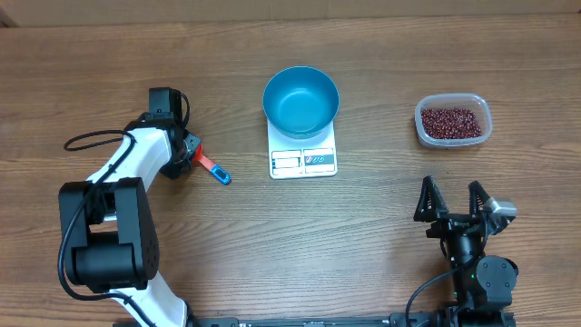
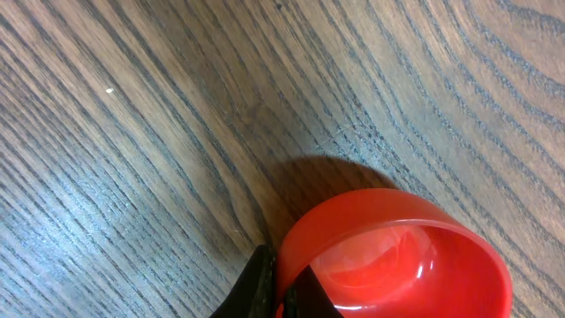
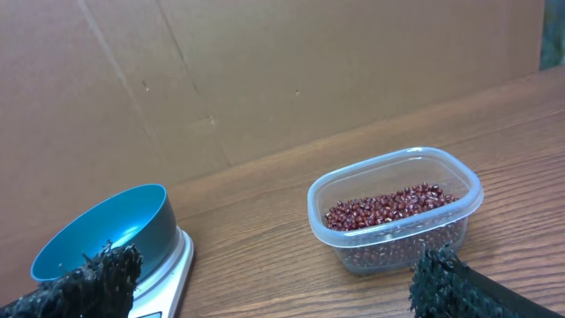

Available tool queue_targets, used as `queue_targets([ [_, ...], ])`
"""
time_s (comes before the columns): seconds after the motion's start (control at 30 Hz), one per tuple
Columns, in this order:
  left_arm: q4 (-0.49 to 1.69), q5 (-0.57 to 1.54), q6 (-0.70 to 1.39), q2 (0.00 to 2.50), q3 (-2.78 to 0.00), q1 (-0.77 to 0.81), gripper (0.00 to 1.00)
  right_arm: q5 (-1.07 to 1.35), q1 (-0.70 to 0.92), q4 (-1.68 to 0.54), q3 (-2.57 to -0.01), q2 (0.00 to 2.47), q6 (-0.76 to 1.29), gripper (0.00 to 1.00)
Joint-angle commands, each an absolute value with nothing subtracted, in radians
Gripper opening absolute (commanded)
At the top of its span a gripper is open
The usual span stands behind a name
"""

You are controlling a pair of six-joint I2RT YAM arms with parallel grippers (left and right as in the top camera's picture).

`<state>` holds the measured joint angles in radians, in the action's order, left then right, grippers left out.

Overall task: Scoop item into bowl and weigh 150g on scale
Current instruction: 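Grasp the red measuring cup rim with the left gripper and lift, then move the right gripper toward the blue handle of the held cup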

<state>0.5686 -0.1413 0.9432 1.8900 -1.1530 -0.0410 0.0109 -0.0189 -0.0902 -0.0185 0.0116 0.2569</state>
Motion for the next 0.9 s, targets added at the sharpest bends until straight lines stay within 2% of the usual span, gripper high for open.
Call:
queue_targets([
  [0.0, 0.58, -0.138, 0.952, 1.897, -1.176, -0.048, 0.04, 0.004, -0.022, -0.084, -0.008, 0.003, 0.25, 1.0],
  [0.27, 0.773, -0.116, 1.093, 1.755, -1.202, -0.118, 0.04, 0.004, -0.022, -0.084, -0.008, 0.003, 0.25, 1.0],
  [0.5, 0.914, 0.058, 1.1, 1.549, -1.203, -0.181, 0.05, 0.004, -0.022, -0.084, -0.008, 0.003, 0.25, 1.0],
  [0.87, 0.98, 0.136, 1.123, 1.447, -1.203, -0.187, 0.04, 0.004, -0.022, -0.084, -0.008, 0.003, 0.25, 1.0],
])
